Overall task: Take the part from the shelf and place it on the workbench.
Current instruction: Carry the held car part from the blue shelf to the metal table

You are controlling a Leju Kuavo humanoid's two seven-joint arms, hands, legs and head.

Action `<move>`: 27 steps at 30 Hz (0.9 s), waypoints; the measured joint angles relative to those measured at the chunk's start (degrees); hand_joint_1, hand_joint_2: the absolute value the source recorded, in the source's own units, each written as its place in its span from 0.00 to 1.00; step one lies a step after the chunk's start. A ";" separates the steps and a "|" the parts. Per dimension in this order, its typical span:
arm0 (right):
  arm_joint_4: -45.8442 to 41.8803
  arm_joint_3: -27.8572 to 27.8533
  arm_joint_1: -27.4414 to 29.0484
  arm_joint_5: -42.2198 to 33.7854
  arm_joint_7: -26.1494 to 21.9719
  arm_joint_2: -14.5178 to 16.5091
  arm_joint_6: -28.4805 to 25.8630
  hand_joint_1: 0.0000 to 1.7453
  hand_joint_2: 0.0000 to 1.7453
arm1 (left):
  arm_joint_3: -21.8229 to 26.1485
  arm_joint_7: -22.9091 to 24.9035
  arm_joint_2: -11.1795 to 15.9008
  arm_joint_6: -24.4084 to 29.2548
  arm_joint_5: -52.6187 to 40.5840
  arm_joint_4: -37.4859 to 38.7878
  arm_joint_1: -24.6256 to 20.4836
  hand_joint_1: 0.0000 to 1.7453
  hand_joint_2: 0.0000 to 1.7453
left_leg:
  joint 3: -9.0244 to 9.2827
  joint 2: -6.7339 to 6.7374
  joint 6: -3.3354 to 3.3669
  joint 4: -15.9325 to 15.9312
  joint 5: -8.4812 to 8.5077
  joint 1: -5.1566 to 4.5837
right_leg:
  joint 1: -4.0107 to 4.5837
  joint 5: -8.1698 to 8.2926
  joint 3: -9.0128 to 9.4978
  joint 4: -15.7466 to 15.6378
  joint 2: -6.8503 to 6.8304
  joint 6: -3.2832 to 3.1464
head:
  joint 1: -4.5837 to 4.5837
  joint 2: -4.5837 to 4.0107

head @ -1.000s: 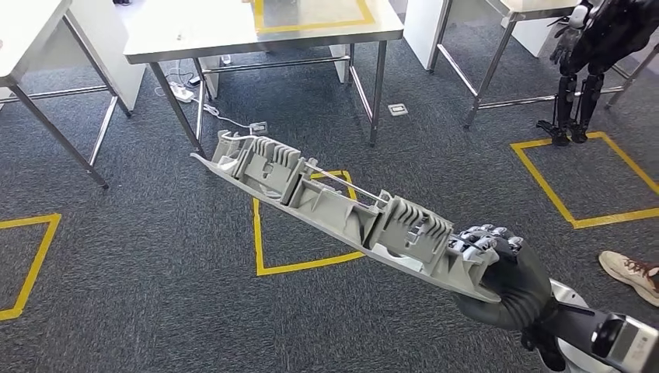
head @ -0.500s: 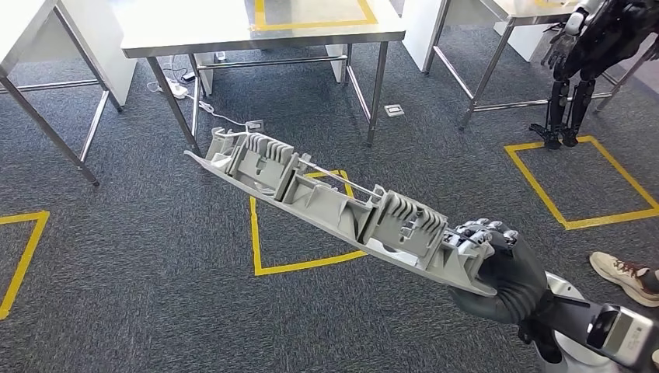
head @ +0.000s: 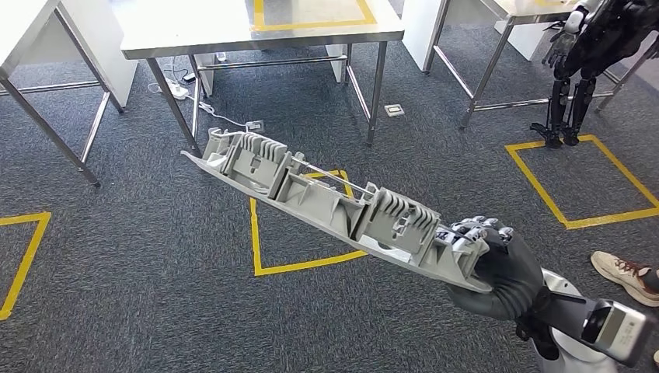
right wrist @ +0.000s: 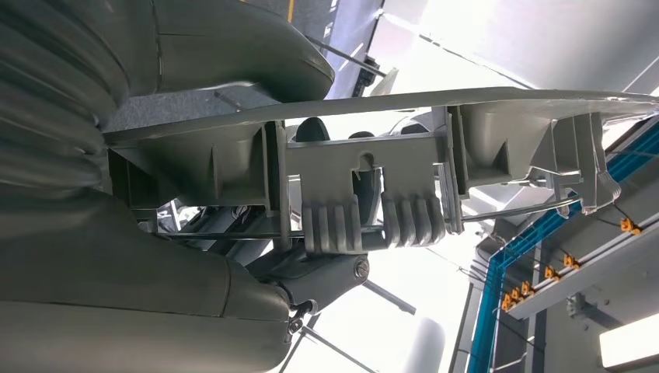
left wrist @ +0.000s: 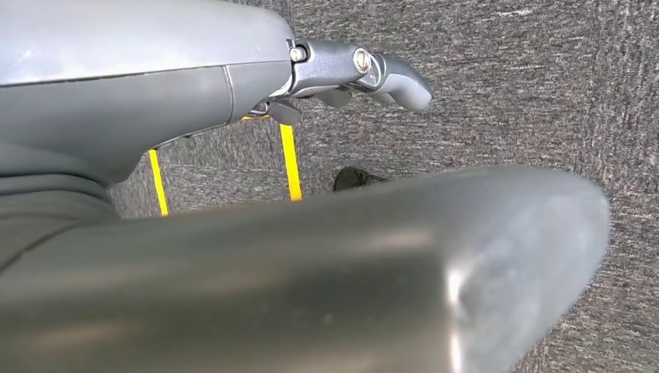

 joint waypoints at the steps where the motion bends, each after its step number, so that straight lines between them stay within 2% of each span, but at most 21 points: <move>1: 0.01 0.01 0.00 0.04 -0.02 0.00 0.00 1.00 1.00 | 0.03 0.00 -0.01 0.00 -0.01 0.00 0.00 0.00 0.00 | 0.00 0.00 -0.01 0.00 0.00 0.00 | 0.00 0.00 0.00 0.00 0.00 0.00 | 0.00 0.00; 4: 0.21 0.03 -0.05 0.06 -0.08 0.12 -0.02 1.00 1.00 | 0.12 0.00 0.11 -0.01 -0.04 -0.01 -0.02 0.00 0.00 | -0.04 0.02 0.27 0.09 -0.12 -0.24 | -0.23 0.11 0.05 -0.22 0.00 0.27 | -0.02 0.00; 7: 0.44 0.07 0.05 0.16 -0.38 0.31 -0.20 1.00 1.00 | 0.29 -0.02 0.13 -0.07 -0.25 -0.03 -0.05 0.00 0.00 | 0.49 0.33 1.04 -0.91 0.24 -0.02 | -0.39 -0.38 -0.21 0.52 -0.16 0.78 | -0.03 0.00; 9: 0.49 0.09 0.20 0.22 -0.74 0.32 -0.35 1.00 1.00 | 0.43 -0.06 0.04 -0.13 -0.34 -0.03 -0.04 0.00 0.00 | 0.97 0.63 1.42 -1.63 0.56 0.35 | -0.51 -2.90 -2.42 5.26 -0.42 0.97 | 0.17 0.00; 11: 0.57 0.10 0.43 0.32 -0.98 0.33 -0.44 1.00 1.00 | 0.54 -0.07 0.04 -0.15 -0.33 -0.02 0.00 0.00 0.00 | 1.03 0.83 1.41 -1.71 0.47 0.41 | -0.78 -6.19 -6.39 12.75 -0.54 1.28 | 0.35 0.00; 12: 0.66 0.10 0.62 0.40 -1.01 0.33 -0.47 1.00 1.00 | 0.56 -0.07 0.04 -0.15 -0.33 -0.02 0.02 0.00 0.00 | 1.08 0.89 1.26 -1.67 0.35 0.46 | -0.98 -6.78 -7.82 15.23 -0.59 1.45 | 0.38 0.00; 13: 0.74 0.10 0.82 0.49 -1.00 0.33 -0.49 1.00 1.00 | 0.57 -0.07 0.03 -0.16 -0.33 -0.02 0.03 0.00 0.00 | 1.16 0.92 1.02 -1.60 0.20 0.56 | -1.17 -6.25 -8.26 15.70 -0.68 1.62 | 0.40 0.00; 14: 0.83 0.11 0.96 0.56 -1.00 0.33 -0.50 1.00 1.00 | 0.58 -0.07 0.01 -0.16 -0.33 -0.02 0.04 0.00 0.00 | 1.28 0.93 0.69 -1.46 -0.02 0.74 | -1.36 -4.68 -7.52 13.89 -0.80 1.78 | 0.44 0.00; 16: 0.94 0.13 1.00 0.63 -1.02 0.33 -0.50 1.00 1.00 | 0.58 -0.07 0.06 -0.17 -0.33 -0.04 0.04 0.00 0.00 | 1.52 0.90 -0.21 -0.92 -0.67 1.05 | -1.70 -1.02 -3.94 6.49 -1.24 2.18 | 0.57 0.00; 17: 0.98 0.14 0.98 0.63 -1.04 0.33 -0.51 1.00 1.00 | 0.59 -0.07 0.12 -0.17 -0.33 -0.05 0.04 0.00 0.00 | 1.55 0.88 -0.73 -0.61 -1.03 1.05 | -1.73 -0.05 -2.49 3.54 -1.28 2.02 | 0.68 0.00; 18: 1.02 0.15 0.96 0.64 -1.01 0.34 -0.55 1.00 1.00 | 0.60 -0.07 0.21 -0.17 -0.33 -0.07 0.02 0.00 0.00 | 1.58 0.86 -1.21 -0.43 -1.32 0.96 | -1.69 0.19 -1.67 1.84 -1.29 1.72 | 0.69 0.00; 21: 1.05 0.19 0.91 0.67 -0.61 0.35 -0.84 1.00 1.00 | 0.60 0.01 0.28 -0.18 -0.43 -0.09 -0.03 0.00 0.00 | 2.02 0.87 -2.46 -0.78 -1.62 0.98 | -1.45 -0.37 -1.43 1.47 -0.98 0.04 | 0.41 0.00; 23: 1.03 0.19 0.83 0.65 -0.40 0.38 -0.96 1.00 1.00 | 0.60 0.08 0.27 -0.23 -0.50 -0.09 -0.08 0.00 0.00 | 1.47 0.86 -2.96 0.97 -2.68 1.17 | -1.45 -0.59 -1.00 1.35 -0.95 -0.88 | 0.17 0.00; 24: 1.03 0.19 0.81 0.63 -0.33 0.39 -0.99 1.00 1.00 | 0.60 0.09 0.28 -0.27 -0.50 -0.09 -0.10 0.00 0.00 | 0.14 0.84 -3.03 3.75 -3.98 1.16 | -1.39 -0.74 -0.73 1.29 -0.97 -1.28 | 0.01 0.00; 26: 1.04 0.20 0.83 0.60 -0.23 0.44 -1.02 1.00 1.00 | 0.60 0.16 0.32 -0.33 -0.50 -0.09 -0.03 0.00 0.00 | -4.27 0.82 -2.92 11.89 -7.10 0.95 | -1.07 -1.19 -0.28 1.31 -0.97 -1.86 | -0.26 0.00; 27: 1.04 0.20 0.87 0.59 -0.19 0.46 -1.02 1.00 1.00 | 0.60 0.21 0.34 -0.33 -0.50 -0.09 0.03 0.00 0.00 | -6.33 0.80 -2.79 15.13 -7.78 0.84 | -0.88 -1.43 -0.04 1.33 -0.92 -2.04 | -0.34 0.00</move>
